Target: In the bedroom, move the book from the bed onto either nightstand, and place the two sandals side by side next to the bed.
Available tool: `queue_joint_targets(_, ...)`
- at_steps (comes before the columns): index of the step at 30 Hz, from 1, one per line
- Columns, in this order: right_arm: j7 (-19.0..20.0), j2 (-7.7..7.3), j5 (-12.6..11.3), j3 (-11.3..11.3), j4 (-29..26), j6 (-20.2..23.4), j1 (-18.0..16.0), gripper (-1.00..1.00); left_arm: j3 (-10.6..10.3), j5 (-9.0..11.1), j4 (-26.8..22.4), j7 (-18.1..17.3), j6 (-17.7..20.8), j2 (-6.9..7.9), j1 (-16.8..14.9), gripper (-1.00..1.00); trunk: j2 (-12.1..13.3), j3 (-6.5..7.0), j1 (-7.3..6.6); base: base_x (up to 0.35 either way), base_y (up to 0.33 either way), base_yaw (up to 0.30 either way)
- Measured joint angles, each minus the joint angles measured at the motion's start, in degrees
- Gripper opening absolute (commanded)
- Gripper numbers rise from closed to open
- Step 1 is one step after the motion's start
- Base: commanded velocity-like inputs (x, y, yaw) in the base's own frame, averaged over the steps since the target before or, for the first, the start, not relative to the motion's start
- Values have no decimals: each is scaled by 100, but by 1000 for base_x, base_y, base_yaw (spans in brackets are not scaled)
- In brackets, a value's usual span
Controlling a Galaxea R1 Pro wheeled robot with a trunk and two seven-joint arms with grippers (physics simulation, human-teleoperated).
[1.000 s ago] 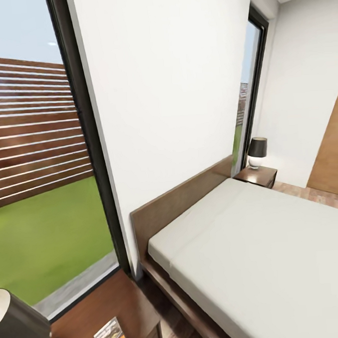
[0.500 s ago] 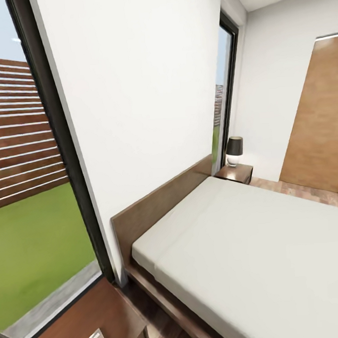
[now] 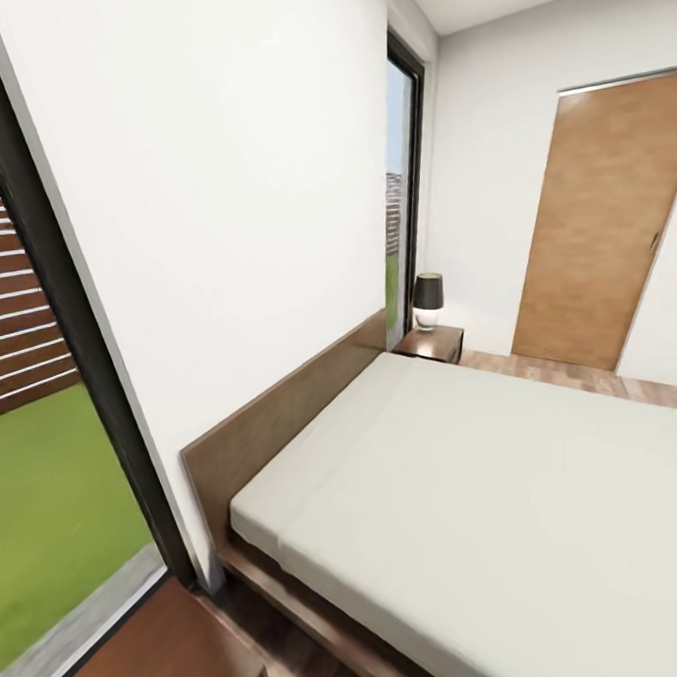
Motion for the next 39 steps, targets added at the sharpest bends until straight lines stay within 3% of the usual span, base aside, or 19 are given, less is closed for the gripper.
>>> queue_joint_targets(39,-6,-1,0,0,0,1,0,100,-1,4,0,0,0,-10,0,100,0,0,0,0,0,-263)
